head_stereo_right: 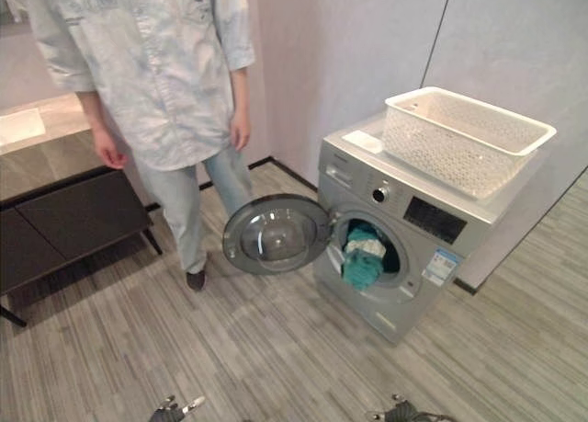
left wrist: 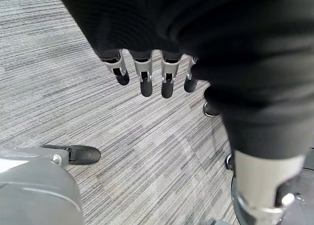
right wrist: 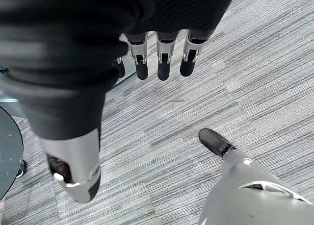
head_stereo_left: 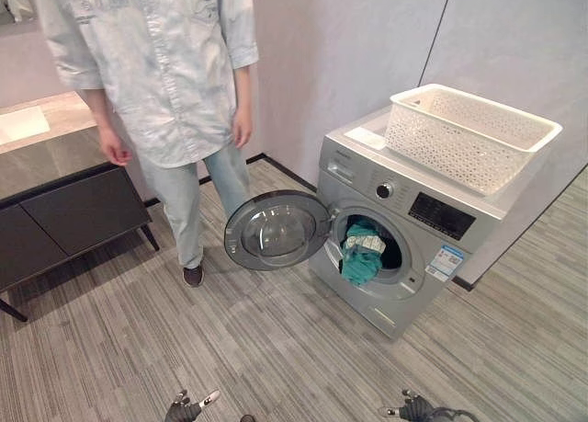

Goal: Grab the laundry basket,head to the washer,open it,put in the laundry and shut it.

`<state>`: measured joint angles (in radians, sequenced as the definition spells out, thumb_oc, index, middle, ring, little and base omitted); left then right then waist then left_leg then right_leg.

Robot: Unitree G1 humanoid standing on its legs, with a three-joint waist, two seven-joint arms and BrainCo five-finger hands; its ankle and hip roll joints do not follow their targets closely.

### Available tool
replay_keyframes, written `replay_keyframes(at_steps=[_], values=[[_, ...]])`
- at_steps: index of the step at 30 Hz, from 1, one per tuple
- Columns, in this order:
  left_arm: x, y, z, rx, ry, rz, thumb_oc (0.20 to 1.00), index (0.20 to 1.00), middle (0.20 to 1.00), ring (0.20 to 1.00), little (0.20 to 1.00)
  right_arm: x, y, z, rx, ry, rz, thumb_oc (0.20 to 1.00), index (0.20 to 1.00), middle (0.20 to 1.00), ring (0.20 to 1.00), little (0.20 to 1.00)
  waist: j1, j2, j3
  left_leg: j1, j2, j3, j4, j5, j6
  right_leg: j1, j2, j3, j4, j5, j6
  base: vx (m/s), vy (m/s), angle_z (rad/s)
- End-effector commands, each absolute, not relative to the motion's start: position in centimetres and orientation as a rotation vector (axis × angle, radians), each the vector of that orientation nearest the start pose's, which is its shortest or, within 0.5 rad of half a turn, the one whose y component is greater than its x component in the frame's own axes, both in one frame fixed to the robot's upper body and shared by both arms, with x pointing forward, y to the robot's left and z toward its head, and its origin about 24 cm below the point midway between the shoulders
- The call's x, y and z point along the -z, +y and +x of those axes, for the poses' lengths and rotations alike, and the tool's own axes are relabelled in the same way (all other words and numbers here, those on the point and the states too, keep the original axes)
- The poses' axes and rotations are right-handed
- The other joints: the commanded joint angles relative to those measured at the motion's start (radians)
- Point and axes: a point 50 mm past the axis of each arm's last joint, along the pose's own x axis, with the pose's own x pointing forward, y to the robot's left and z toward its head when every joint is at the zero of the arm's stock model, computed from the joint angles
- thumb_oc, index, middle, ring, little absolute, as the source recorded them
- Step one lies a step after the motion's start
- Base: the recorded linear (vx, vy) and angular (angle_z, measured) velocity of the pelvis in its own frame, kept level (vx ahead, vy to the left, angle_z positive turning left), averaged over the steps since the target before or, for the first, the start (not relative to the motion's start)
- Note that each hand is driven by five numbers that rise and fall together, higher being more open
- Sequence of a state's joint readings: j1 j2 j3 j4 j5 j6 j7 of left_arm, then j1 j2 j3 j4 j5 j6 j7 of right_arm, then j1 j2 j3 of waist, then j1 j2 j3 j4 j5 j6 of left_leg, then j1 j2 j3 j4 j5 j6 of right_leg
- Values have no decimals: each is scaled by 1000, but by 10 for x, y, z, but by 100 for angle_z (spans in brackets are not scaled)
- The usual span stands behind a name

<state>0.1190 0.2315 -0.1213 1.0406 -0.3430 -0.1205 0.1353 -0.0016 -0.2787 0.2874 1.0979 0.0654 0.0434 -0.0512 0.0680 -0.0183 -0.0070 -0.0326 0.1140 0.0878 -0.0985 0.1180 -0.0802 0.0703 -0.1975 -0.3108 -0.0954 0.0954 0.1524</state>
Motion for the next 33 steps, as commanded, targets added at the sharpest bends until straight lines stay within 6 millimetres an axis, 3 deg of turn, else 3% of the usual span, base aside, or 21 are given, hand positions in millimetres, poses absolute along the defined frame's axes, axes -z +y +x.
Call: replay_keyframes(at_steps=[1, 5, 7, 16, 22, 28, 33], values=[[142, 248, 117, -382, 938, 41, 1000, 1000, 1000, 1000, 1000, 144, -223, 143, 15, 1045, -331, 1000, 1000, 1000, 1000, 1000, 6, -19, 60, 23, 53, -18, 11, -99, -37, 47, -54, 48, 17, -100, 23, 0, 0, 0], [142, 252, 114, -447, 923, -29, 1000, 1000, 1000, 1000, 1000, 145, -223, 139, 59, 1045, -250, 1000, 1000, 1000, 1000, 1000, 6, -21, 58, 26, 53, -20, 11, -101, -38, 53, -52, 46, 14, -102, 22, 0, 0, 0], [142, 253, 111, -472, 920, -56, 1000, 1000, 1000, 1000, 1000, 145, -228, 136, 171, 1026, -125, 1000, 1000, 1000, 1000, 1000, 0, -20, 58, 30, 54, -15, 11, -102, -39, 54, -51, 48, 14, -102, 23, 0, 0, 0], [145, 256, 102, -509, 952, -28, 1000, 1000, 1000, 1000, 1000, 141, -244, 132, 255, 987, -139, 1000, 1000, 1000, 1000, 1000, -11, -11, 61, 23, 55, -18, 11, -99, -43, 48, -50, 45, 20, -105, 24, 0, 0, 0], [147, 259, 96, -540, 971, -1, 1000, 1000, 1000, 1000, 1000, 139, -250, 128, 359, 927, 4, 1000, 1000, 1000, 1000, 1000, -16, -8, 64, 20, 56, -17, 11, -99, -45, 42, -51, 48, 24, -107, 25, 0, 0, 0], [150, 260, 85, -540, 997, -21, 1000, 1000, 1000, 1000, 1000, 141, -263, 113, 438, 932, 118, 1000, 1000, 1000, 1000, 1000, -27, -1, 62, 27, 56, -9, 11, -103, -48, 43, -51, 51, 25, -107, 27, 0, 0, 0], [153, 257, 79, -502, 1029, 6, 1000, 1000, 1000, 1000, 1000, 144, -269, 103, 454, 988, 83, 1000, 1000, 1000, 1000, 1000, -28, 1, 64, 27, 55, -6, 11, -104, -48, 40, -52, 53, 23, -106, 28, 0, 0, 0]])
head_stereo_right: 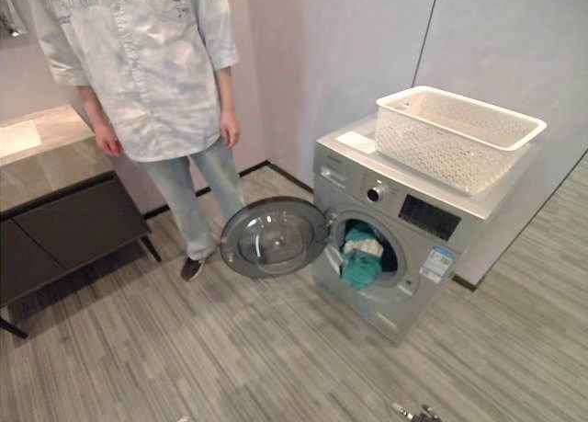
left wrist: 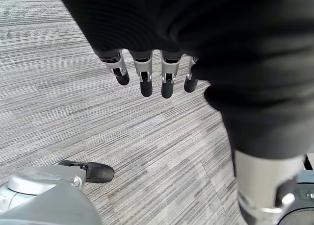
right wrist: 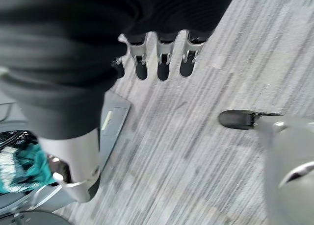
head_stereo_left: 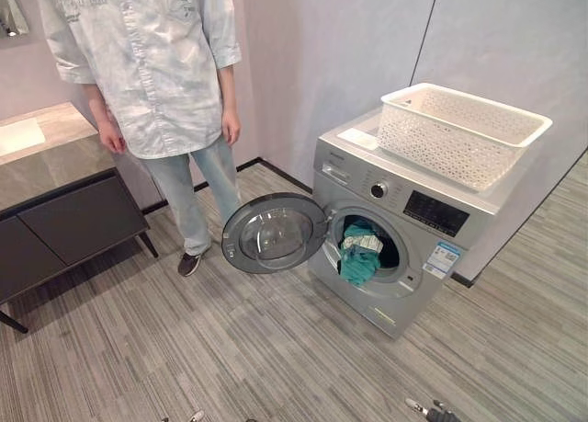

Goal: Grab the laundry basket,head to the washer,open it,put in the laundry and shut it.

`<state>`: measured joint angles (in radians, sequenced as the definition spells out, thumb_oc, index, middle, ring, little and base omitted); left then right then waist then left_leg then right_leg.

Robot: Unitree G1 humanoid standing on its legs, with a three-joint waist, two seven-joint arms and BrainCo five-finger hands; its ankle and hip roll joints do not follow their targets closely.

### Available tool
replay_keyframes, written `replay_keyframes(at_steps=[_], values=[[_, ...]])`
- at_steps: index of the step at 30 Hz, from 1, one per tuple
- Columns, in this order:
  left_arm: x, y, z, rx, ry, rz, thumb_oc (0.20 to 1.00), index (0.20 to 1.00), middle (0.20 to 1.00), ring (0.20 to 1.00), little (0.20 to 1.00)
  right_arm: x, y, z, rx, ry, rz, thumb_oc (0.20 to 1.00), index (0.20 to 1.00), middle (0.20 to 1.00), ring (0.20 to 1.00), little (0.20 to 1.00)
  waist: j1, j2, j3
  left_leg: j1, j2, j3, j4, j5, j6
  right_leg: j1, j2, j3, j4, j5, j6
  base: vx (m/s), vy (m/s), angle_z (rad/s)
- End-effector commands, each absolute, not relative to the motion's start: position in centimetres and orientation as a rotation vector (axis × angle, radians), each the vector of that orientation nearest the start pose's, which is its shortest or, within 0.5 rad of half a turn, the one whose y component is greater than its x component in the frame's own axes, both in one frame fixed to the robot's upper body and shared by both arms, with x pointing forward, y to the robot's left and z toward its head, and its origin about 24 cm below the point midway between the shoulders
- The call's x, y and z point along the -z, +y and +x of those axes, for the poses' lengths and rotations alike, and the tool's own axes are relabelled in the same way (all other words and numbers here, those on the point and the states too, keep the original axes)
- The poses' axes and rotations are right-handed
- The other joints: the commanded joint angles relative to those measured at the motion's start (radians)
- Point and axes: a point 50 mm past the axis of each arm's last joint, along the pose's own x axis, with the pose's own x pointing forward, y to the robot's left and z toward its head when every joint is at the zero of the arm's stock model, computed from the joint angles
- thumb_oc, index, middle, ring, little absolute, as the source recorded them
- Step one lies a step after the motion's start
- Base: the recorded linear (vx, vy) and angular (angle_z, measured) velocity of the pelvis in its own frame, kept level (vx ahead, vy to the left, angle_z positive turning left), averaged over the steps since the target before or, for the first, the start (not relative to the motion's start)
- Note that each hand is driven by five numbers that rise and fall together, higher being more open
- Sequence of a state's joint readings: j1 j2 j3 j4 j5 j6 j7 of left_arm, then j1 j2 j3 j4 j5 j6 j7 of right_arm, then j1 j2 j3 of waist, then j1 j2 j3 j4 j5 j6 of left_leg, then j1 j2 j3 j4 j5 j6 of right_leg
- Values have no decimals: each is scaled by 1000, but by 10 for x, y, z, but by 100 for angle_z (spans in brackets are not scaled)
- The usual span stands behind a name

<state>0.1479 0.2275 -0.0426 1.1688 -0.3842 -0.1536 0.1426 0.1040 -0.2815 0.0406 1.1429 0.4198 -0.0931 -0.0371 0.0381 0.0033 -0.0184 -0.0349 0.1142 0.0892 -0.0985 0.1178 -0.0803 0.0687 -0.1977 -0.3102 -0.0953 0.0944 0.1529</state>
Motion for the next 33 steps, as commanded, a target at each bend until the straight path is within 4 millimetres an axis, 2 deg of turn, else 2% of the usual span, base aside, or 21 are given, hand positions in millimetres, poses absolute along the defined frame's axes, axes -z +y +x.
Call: replay_keyframes(at_steps=[1, 12, 17, 22, 33], values=[[153, 257, 79, -502, 1029, 6, 1000, 1000, 1000, 1000, 1000, 144, -269, 103, 454, 988, 83, 1000, 1000, 1000, 1000, 1000, 2, -21, 76, 29, 55, -8, 11, -104, -48, 41, -52, 53, 23, -105, 28, 0, 0, 0], [154, 255, 77, -495, 1034, 18, 1000, 1000, 1000, 1000, 1000, 145, -270, 99, 456, 1016, 31, 1000, 1000, 1000, 1000, 1000, 0, -21, 77, 36, 53, -8, 11, -107, -47, 46, -51, 53, 22, -106, 28, 0, 0, 0], [153, 255, 79, -486, 1033, 30, 1000, 1000, 1000, 1000, 1000, 146, -271, 96, 362, 1073, -147, 1000, 1000, 1000, 1000, 1000, 2, -22, 78, 36, 52, -7, 11, -107, -46, 47, -51, 51, 21, -105, 27, 0, 0, 0], [152, 255, 82, -479, 1023, 48, 1000, 1000, 1000, 1000, 1000, 149, -270, 90, 310, 1120, -214, 1000, 1000, 1000, 1000, 1000, 4, -24, 83, 33, 52, -12, 11, -104, -46, 49, -50, 48, 20, -105, 25, 0, 0, 0], [153, 254, 80, -481, 1032, 45, 1000, 1000, 1000, 1000, 1000, 150, -269, 87, 326, 1124, -184, 1000, 1000, 1000, 1000, 1000, 2, -28, 86, 38, 52, -8, 11, -107, -45, 47, -49, 53, 22, -106, 24, 0, 0, 0]])
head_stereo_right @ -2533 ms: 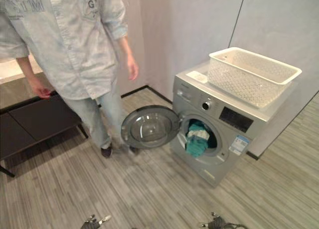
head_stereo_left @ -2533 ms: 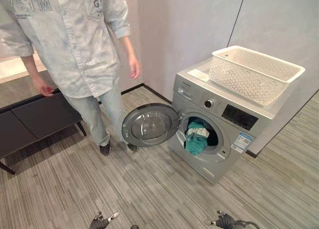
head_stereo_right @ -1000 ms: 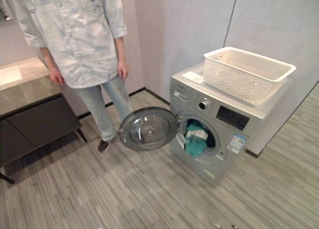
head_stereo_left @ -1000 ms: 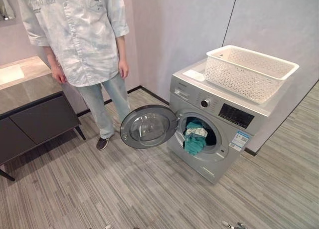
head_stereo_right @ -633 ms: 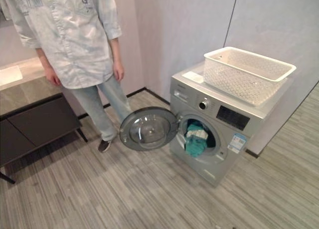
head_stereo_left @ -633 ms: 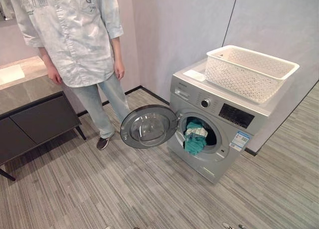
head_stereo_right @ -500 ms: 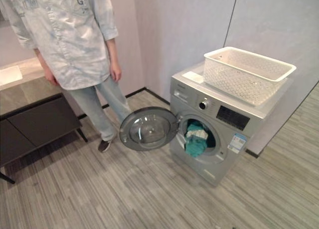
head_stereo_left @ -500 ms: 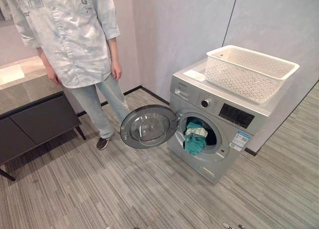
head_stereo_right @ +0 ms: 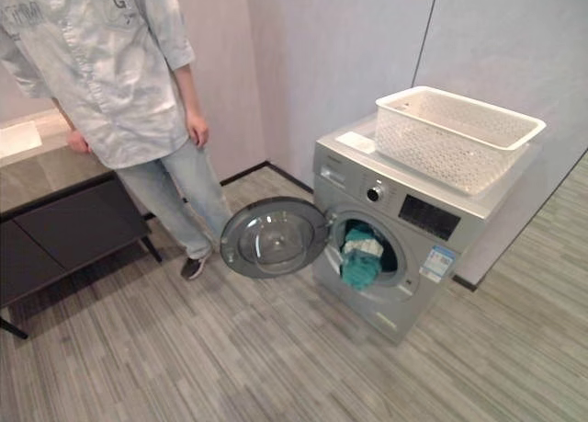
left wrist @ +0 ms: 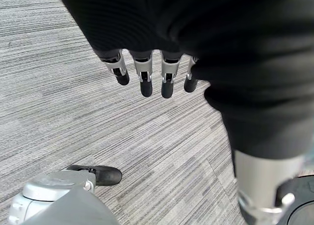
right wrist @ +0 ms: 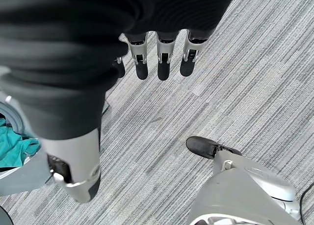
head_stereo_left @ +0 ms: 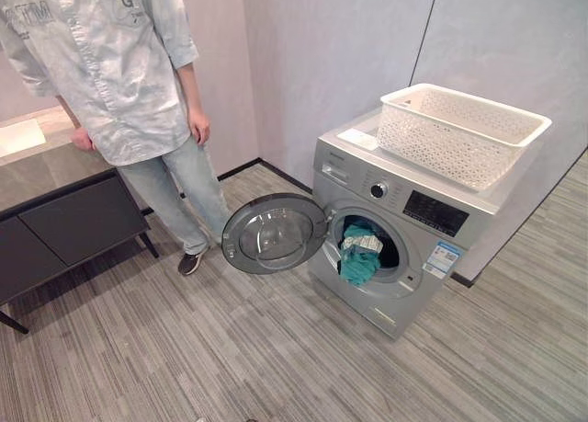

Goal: Grab the laundry basket,head to the washer,open it,put in the laundry and shut it.

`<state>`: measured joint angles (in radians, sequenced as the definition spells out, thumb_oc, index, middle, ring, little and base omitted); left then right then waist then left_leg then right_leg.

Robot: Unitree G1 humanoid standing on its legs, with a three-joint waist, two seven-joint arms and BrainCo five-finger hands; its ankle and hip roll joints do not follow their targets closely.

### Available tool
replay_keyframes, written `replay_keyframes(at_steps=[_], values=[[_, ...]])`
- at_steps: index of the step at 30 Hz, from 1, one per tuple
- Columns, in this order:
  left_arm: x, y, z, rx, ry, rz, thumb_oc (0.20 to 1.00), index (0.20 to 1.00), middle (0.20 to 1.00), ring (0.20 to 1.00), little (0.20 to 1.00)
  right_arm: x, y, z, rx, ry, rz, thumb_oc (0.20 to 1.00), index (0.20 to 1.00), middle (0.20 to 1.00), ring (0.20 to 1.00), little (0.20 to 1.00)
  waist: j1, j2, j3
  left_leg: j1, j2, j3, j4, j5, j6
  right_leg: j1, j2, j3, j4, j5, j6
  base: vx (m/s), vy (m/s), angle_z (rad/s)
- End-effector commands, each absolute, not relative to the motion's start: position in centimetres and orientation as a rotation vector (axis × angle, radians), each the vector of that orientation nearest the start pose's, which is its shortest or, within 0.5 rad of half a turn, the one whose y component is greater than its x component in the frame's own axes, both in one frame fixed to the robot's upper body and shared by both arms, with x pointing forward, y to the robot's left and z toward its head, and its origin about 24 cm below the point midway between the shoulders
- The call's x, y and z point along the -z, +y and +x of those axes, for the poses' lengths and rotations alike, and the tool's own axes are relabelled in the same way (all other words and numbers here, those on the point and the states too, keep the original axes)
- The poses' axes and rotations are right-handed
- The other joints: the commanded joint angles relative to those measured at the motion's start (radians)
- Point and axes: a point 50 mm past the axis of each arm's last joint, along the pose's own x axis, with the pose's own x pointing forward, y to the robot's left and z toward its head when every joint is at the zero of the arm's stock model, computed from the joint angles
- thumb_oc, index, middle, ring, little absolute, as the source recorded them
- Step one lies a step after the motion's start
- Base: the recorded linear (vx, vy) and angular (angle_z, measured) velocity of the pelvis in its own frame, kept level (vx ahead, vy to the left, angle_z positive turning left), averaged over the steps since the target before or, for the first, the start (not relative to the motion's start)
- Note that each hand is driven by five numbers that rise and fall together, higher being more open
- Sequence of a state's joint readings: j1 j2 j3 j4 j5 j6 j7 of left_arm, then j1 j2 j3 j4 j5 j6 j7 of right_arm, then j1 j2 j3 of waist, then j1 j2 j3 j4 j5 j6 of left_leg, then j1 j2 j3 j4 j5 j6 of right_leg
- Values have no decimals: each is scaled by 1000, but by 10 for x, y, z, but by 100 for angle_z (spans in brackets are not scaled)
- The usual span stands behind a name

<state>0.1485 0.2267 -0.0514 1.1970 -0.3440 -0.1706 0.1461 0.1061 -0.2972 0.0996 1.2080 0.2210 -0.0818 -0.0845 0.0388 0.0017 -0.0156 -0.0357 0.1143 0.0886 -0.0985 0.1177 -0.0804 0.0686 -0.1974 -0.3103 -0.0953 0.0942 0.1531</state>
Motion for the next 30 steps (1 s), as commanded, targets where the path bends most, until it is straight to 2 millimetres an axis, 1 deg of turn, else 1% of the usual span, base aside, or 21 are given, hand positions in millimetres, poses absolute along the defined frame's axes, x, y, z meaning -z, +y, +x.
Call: replay_keyframes(at_steps=[1, 11, 29, 30], values=[[153, 254, 79, -481, 1035, 45, 1000, 1000, 1000, 1000, 1000, 150, -268, 87, 325, 1123, -180, 1000, 1000, 1000, 1000, 1000, 1, -26, 83, 39, 53, -7, 11, -107, -46, 48, -50, 53, 20, -105, 24, 0, 0, 0], [154, 252, 81, -474, 1035, 34, 1000, 1000, 1000, 1000, 1000, 151, -267, 86, 341, 1128, -142, 1000, 1000, 1000, 1000, 1000, 3, -22, 82, 37, 51, -11, 11, -108, -46, 48, -48, 50, 20, -108, 24, 0, 0, 0], [155, 253, 77, -475, 1050, 33, 1000, 1000, 1000, 1000, 1000, 153, -266, 80, 336, 1149, -149, 1000, 1000, 1000, 1000, 1000, 1, -21, 76, 45, 50, -12, 11, -111, -47, 57, -49, 46, 20, -109, 24, 0, 0, 0], [164, 225, 73, -311, 1126, 60, 1000, 1000, 1000, 1000, 1000, 154, -276, 65, 647, 1067, 242, 1000, 1000, 1000, 1000, 1000, -49, 2, 57, 126, 14, -38, 22, -159, -17, 24, 82, 170, 43, -159, -55, 8, -18, 7]])
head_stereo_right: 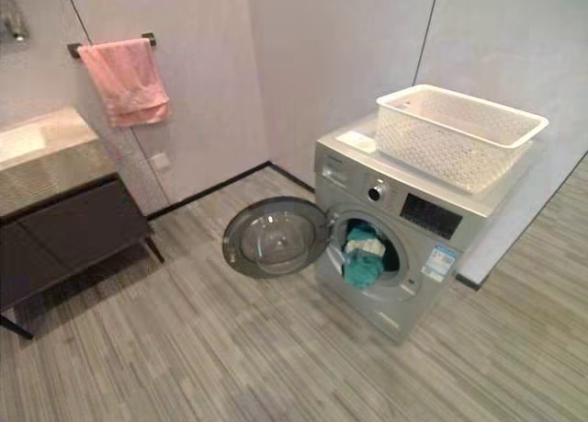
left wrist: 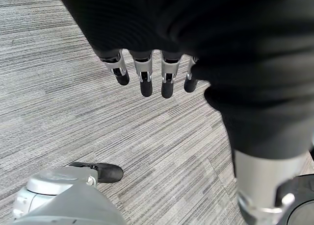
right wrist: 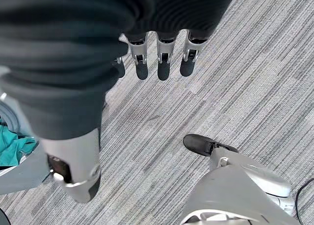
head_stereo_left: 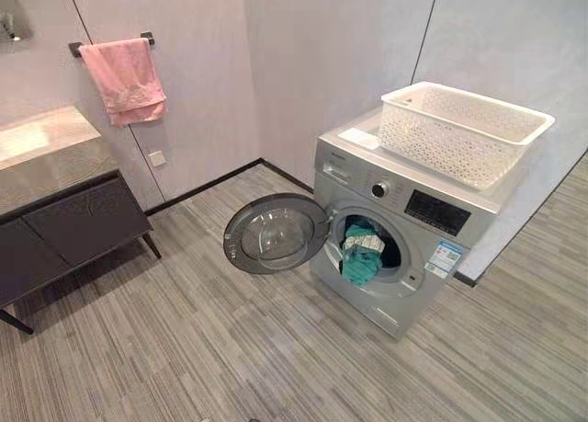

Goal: Grab the laundry basket,head to the washer,open it,put in the laundry and shut it.

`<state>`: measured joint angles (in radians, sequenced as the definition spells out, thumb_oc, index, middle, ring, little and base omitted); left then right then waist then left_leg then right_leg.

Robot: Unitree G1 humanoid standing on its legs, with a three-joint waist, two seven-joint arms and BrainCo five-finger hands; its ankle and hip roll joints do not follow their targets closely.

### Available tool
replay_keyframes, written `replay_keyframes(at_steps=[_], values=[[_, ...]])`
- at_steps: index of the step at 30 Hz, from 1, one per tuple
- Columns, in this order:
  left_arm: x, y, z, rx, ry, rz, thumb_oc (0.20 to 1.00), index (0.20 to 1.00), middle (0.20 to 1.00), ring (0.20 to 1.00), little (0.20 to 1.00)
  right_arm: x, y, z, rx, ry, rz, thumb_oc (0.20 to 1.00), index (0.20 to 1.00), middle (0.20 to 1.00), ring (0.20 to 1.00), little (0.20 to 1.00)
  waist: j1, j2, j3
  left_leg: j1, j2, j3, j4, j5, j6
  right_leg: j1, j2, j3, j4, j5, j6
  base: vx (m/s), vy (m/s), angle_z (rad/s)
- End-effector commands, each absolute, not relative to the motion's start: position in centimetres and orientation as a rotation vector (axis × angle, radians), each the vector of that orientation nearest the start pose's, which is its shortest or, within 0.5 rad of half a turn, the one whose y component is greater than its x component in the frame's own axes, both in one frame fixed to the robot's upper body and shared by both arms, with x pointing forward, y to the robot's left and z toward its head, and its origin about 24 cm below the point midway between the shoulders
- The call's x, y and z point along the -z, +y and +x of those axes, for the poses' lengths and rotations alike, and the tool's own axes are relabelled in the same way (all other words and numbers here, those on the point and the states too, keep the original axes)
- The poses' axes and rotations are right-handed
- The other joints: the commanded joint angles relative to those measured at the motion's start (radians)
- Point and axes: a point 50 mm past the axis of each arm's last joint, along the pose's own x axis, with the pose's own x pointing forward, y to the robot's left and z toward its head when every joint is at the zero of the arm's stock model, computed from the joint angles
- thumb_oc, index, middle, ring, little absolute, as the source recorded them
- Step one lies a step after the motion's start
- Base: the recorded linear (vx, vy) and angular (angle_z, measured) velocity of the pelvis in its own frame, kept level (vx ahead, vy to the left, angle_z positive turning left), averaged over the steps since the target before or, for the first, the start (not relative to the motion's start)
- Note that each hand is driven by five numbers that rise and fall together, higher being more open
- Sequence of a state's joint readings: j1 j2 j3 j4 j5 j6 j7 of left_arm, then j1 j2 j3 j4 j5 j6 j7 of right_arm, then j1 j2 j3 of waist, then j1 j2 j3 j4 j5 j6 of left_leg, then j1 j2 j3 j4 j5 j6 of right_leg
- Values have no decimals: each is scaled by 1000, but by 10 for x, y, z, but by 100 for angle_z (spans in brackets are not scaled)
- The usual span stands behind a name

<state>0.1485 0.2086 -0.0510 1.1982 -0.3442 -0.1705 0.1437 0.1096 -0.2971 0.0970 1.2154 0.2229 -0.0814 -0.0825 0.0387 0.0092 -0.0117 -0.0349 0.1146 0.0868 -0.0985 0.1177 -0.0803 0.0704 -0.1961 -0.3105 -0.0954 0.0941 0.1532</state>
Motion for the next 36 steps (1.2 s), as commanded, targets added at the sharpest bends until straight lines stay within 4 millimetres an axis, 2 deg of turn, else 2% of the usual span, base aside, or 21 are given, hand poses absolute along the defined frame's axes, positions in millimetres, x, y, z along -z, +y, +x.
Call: replay_keyframes(at_steps=[1, 9, 11, 12, 13, 14, 16, 18, 21, 23, 25, 26, 27, 28, 29, 30, 32, 33, 34, 35, 36], values=[[164, 224, 73, -307, 1125, 61, 1000, 1000, 1000, 1000, 1000, 153, -276, 66, 643, 1070, 224, 1000, 1000, 1000, 1000, 1000, -49, -6, 52, 128, 13, -41, 19, -158, -16, 27, 82, 173, 40, -159, -55, 8, -18, 24], [163, 225, 81, -318, 1100, 48, 1000, 1000, 1000, 1000, 1000, 152, -276, 74, 676, 1032, 260, 1000, 1000, 1000, 1000, 1000, -61, -6, 76, 84, 37, -57, 79, -156, -31, 9, 101, 189, 75, -192, -79, -7, -58, 4], [162, 225, 84, -329, 1090, 27, 1000, 1000, 1000, 1000, 1000, 152, -274, 78, 677, 1012, 282, 1000, 1000, 1000, 1000, 1000, -63, -14, 98, 27, 45, -57, 217, -181, -41, 10, 109, 194, 92, -210, -99, -40, -124, 19], [160, 227, 89, -355, 1072, 6, 1000, 1000, 1000, 1000, 1000, 150, -272, 86, 667, 978, 307, 1000, 1000, 1000, 1000, 1000, -50, -26, 142, -59, 33, -105, 401, -147, -48, 10, 117, 213, 113, -212, -117, -72, -126, 30], [160, 227, 89, -355, 1072, 6, 1000, 1000, 1000, 1000, 1000, 150, -272, 86, 667, 977, 307, 1000, 1000, 1000, 1000, 1000, -52, -25, 141, -65, 34, -108, 410, -150, -48, 9, 118, 211, 113, -212, -117, -9, -118, 9], [159, 229, 90, -377, 1061, -6, 1000, 1000, 1000, 1000, 1000, 148, -270, 95, 650, 949, 320, 1000, 1000, 1000, 1000, 1000, -41, -33, 165, -118, 16, -183, 511, -128, -44, 9, 128, 233, 117, -216, -126, 51, -34, -35], [159, 231, 90, -389, 1058, -8, 1000, 1000, 1000, 1000, 1000, 149, -268, 96, 635, 950, 319, 1000, 1000, 1000, 1000, 1000, -35, -34, 168, -127, 21, -217, 484, -129, -43, 13, 131, 248, 113, -223, -118, 154, 22, -45], [159, 232, 88, -400, 1056, -15, 1000, 1000, 1000, 1000, 1000, 149, -267, 95, 613, 957, 310, 1000, 1000, 1000, 1000, 1000, -30, -30, 156, -107, 59, -252, 343, -138, -42, 23, 132, 274, 110, -246, -102, 282, 140, -18], [157, 235, 89, -415, 1036, -21, 1000, 1000, 1000, 1000, 1000, 146, -268, 101, 591, 927, 302, 1000, 1000, 1000, 1000, 1000, -25, -12, 150, -136, 120, -322, 161, -49, -50, 30, 136, 332, 144, -287, -93, 352, 293, -30], [154, 240, 95, -419, 1008, 0, 1000, 1000, 1000, 1000, 1000, 146, -269, 99, 608, 916, 314, 1000, 1000, 1000, 1000, 1000, -29, -6, 151, -193, 123, -336, 133, -28, -65, 58, 113, 368, 173, -326, -78, 400, 366, -6], [154, 243, 94, -413, 1010, 15, 1000, 1000, 1000, 1000, 1000, 149, -264, 91, 605, 936, 332, 1000, 1000, 1000, 1000, 1000, -31, 9, 138, -171, 119, -290, 154, -39, -72, 86, 80, 379, 193, -340, -62, 340, 343, -15], [152, 244, 98, -409, 995, 25, 1000, 1000, 1000, 1000, 1000, 150, -264, 88, 621, 936, 347, 1000, 1000, 1000, 1000, 1000, -31, 8, 135, -196, 92, -275, 205, -51, -77, 96, 45, 375, 200, -324, -47, 481, 557, -68], [149, 245, 106, -402, 964, 27, 1000, 1000, 1000, 1000, 1000, 151, -260, 89, 601, 947, 350, 1000, 1000, 1000, 1000, 1000, -31, 4, 129, -196, 32, -242, 279, -112, -58, 92, -29, 381, 203, -261, -8, 383, 456, -60], [149, 246, 106, -402, 964, 27, 1000, 1000, 1000, 1000, 1000, 151, -260, 89, 601, 947, 350, 1000, 1000, 1000, 1000, 1000, -28, 2, 130, -195, 31, -238, 281, -114, -56, 93, -32, 383, 202, -260, -7, 332, 530, -65], [145, 248, 113, -391, 935, 32, 1000, 1000, 1000, 1000, 1000, 149, -257, 100, 578, 931, 358, 1000, 1000, 1000, 1000, 1000, -19, 1, 126, -188, 5, -168, 289, -150, -31, 35, -93, 385, 208, -151, 19, 100, 249, -36], [145, 248, 113, -391, 935, 32, 1000, 1000, 1000, 1000, 1000, 149, -257, 100, 579, 930, 359, 1000, 1000, 1000, 1000, 1000, -15, 0, 125, -189, 5, -165, 289, -151, -30, 33, -94, 389, 206, -150, 20, 114, 334, -76], [143, 245, 120, -345, 909, 55, 1000, 1000, 1000, 1000, 1000, 146, -256, 116, 540, 914, 328, 1000, 1000, 1000, 1000, 1000, 11, 16, 130, -187, 2, -96, 296, -175, -11, -26, -147, 319, 202, -41, 20, 66, 250, -97], [142, 245, 121, -329, 904, 67, 1000, 1000, 1000, 1000, 1000, 144, -255, 124, 518, 904, 311, 1000, 1000, 1000, 1000, 1000, 21, 24, 128, -185, 6, -68, 285, -180, -4, -42, -160, 246, 193, -33, 12, 84, 366, -90], [141, 249, 118, -312, 911, 92, 1000, 1000, 1000, 1000, 1000, 137, -249, 145, 432, 864, 260, 1000, 1000, 1000, 1000, 1000, 48, 28, 132, -167, 11, -7, 262, -192, 6, -66, -173, 53, 166, -17, 8, 52, 307, -98], [141, 254, 115, -320, 918, 103, 1000, 1000, 1000, 1000, 1000, 134, -243, 155, 380, 846, 237, 1000, 1000, 1000, 1000, 1000, 65, 25, 135, -153, 21, 30, 251, -201, 6, -66, -159, -41, 137, -37, 8, 34, 225, -143], [141, 254, 115, -320, 918, 103, 1000, 1000, 1000, 1000, 1000, 134, -243, 155, 380, 846, 237, 1000, 1000, 1000, 1000, 1000, 65, 25, 137, -151, 22, 30, 251, -201, 6, -64, -159, -41, 136, -37, 8, 76, 125, -167]])
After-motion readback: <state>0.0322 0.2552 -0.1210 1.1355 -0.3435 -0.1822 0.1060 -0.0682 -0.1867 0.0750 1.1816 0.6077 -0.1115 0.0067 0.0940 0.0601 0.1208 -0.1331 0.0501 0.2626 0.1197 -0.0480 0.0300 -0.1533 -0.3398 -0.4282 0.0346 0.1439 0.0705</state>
